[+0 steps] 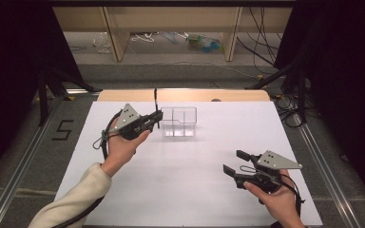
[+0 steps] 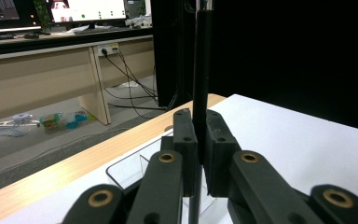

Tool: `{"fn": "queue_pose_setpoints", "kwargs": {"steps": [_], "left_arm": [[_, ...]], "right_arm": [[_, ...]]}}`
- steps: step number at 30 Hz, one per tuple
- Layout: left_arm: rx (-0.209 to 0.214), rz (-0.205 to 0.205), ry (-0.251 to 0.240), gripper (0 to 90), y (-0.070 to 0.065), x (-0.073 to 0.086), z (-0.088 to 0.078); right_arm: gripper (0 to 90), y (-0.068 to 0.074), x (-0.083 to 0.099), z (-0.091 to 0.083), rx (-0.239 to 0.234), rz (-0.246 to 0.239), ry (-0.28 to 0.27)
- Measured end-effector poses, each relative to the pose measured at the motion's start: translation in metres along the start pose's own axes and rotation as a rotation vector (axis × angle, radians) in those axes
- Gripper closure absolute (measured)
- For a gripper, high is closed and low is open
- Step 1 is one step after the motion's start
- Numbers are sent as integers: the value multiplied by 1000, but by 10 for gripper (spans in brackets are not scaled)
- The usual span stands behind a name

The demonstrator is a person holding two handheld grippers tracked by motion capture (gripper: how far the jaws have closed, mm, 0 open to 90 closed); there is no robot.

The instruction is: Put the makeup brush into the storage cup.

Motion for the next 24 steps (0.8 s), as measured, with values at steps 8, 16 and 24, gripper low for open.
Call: {"fn": "queue_pose_setpoints", "kwargs": {"steps": [8, 16, 24], "left_arm": [[-2, 7, -7, 849, 0, -2, 2], [-2, 9, -17, 849, 2, -5, 5], [-5, 2, -17, 849, 1, -6, 8]], "right_arm": [[276, 0, 0, -1, 7, -2, 18], [275, 1, 1, 2, -11, 19, -14], [274, 1, 1, 2, -7, 11, -17]]}}
Point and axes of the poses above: each handheld gripper's, and its own axes: z roughly forward along the jaws, x roughly out of its underside, y roughly to its left, the point moved 4 cm from there along z, roughly forward along the jaws, and after that the axes turned 2 degrees about -y, right-handed, at the moved point
